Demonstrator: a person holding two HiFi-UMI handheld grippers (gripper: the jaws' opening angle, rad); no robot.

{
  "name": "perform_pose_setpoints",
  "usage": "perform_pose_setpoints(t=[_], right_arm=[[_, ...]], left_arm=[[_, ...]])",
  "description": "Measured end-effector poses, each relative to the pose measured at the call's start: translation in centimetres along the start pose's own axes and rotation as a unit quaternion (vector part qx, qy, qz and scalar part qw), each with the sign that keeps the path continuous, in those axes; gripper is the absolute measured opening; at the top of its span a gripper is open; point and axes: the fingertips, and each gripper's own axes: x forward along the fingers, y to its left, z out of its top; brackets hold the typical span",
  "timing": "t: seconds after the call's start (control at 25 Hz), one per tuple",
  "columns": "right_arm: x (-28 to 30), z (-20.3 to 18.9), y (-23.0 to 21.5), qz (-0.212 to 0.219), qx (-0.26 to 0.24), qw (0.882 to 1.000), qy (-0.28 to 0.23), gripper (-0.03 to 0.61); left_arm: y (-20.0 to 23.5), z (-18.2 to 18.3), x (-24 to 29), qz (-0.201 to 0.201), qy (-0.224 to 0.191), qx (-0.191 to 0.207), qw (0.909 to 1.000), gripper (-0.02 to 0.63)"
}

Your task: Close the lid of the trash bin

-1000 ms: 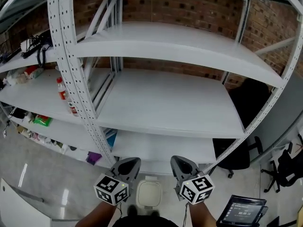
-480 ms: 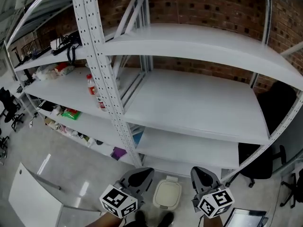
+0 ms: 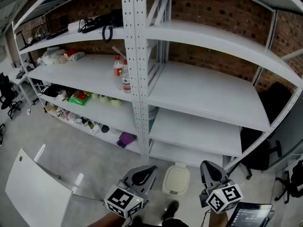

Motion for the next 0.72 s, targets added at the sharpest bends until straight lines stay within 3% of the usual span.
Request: perform_pose_setpoints(t=[0.32, 0.72], right_arm=[[-5.8, -2.4, 10.9, -0.036, 0.010, 0.999, 0.020, 0.009], [-15.2, -3.6, 13.9, -0.049, 0.000, 0.999, -0.004, 0.009]], left_arm=[[0.1, -1.6, -10.3, -0.035, -0.006, -0.044, 0.9984, -0.009], [-8.0, -0.8, -15.0, -0.062, -0.022, -0.010, 0.9978, -0.009]])
